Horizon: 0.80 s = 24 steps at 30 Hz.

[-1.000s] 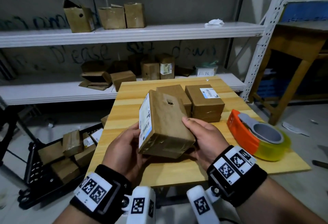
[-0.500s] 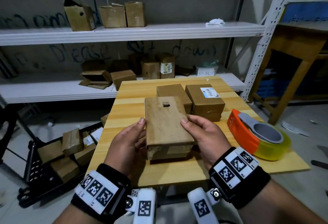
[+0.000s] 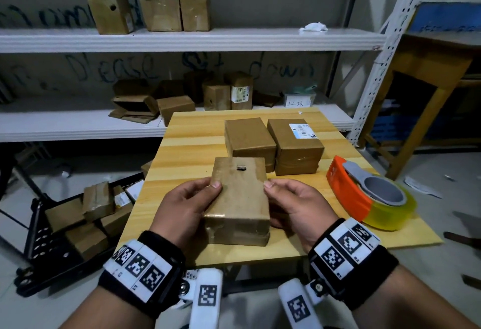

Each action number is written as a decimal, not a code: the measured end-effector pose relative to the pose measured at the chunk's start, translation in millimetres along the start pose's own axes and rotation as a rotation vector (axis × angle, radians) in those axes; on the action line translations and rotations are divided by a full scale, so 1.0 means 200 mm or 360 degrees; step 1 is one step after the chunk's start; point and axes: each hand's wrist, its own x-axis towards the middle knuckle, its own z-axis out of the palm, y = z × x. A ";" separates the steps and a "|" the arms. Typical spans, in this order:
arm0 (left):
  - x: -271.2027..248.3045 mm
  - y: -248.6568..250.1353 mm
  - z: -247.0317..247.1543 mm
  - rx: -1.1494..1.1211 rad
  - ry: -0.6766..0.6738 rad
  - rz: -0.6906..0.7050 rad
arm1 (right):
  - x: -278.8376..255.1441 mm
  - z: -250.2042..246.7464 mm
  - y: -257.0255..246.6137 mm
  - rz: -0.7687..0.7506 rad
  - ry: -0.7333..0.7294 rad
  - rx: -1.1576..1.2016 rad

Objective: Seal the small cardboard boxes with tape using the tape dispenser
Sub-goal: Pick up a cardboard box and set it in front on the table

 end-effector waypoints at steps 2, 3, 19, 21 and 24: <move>0.00 0.00 0.00 -0.0016 0.0022 0.0009 | -0.01 -0.01 0.00 0.0043 -0.0003 0.0038; 0.00 0.00 0.00 -0.0034 0.0015 0.0000 | -0.01 -0.01 0.00 0.0067 -0.0006 0.0067; 0.00 0.07 0.03 0.0361 -0.0067 0.0070 | 0.05 -0.14 -0.02 -0.0133 0.0276 -0.0102; 0.02 0.07 0.02 0.0417 0.0045 0.0197 | 0.05 -0.15 -0.02 -0.0139 0.0253 -0.0145; 0.03 0.07 0.02 0.0434 0.0206 0.0361 | 0.05 -0.15 0.00 -0.0225 0.0218 -0.0237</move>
